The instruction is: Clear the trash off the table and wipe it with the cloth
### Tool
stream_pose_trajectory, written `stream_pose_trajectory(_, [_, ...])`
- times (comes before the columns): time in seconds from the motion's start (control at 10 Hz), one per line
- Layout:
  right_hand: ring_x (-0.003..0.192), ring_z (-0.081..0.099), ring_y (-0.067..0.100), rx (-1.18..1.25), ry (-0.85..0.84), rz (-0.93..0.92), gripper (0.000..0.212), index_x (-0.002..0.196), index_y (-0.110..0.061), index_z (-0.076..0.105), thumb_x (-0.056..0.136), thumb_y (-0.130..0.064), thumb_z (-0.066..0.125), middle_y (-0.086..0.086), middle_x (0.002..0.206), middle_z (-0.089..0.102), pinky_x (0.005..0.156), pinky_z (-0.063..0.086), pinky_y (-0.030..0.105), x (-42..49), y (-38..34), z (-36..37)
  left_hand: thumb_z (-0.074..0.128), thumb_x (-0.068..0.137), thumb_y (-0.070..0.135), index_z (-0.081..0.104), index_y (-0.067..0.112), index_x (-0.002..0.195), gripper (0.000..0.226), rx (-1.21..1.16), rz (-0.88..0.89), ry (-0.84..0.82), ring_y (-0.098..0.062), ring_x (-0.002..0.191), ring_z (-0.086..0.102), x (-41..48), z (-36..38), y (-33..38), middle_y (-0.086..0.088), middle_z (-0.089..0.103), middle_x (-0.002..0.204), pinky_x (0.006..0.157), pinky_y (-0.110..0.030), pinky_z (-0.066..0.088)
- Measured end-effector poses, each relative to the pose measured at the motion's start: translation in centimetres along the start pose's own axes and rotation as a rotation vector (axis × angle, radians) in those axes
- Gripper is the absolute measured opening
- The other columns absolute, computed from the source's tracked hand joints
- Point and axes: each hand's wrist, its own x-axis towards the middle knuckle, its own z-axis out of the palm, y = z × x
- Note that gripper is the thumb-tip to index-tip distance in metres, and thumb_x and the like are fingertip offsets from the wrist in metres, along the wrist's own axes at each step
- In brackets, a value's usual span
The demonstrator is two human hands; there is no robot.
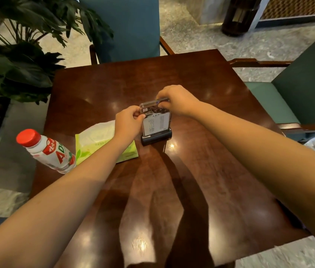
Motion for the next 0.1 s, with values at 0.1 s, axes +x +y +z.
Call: stream_pose_trajectory(0.1, [0.123,0.051,0.024,0.117,-0.017,0.078,0.047,0.131,-0.015,0.053,0.086,-0.021,0.065,0.008,0.133,0.056,0.102,0.042,0.036,-0.31,-0.03,-0.20,0.056,0.089,0.026,0.067,0.006,0.097,0.025,0.134,-0.061,-0.027,-0.025,0.085,0.060,-0.37,0.12,-0.02,-0.012,0.070,0.097,0.069,-0.027,0.040])
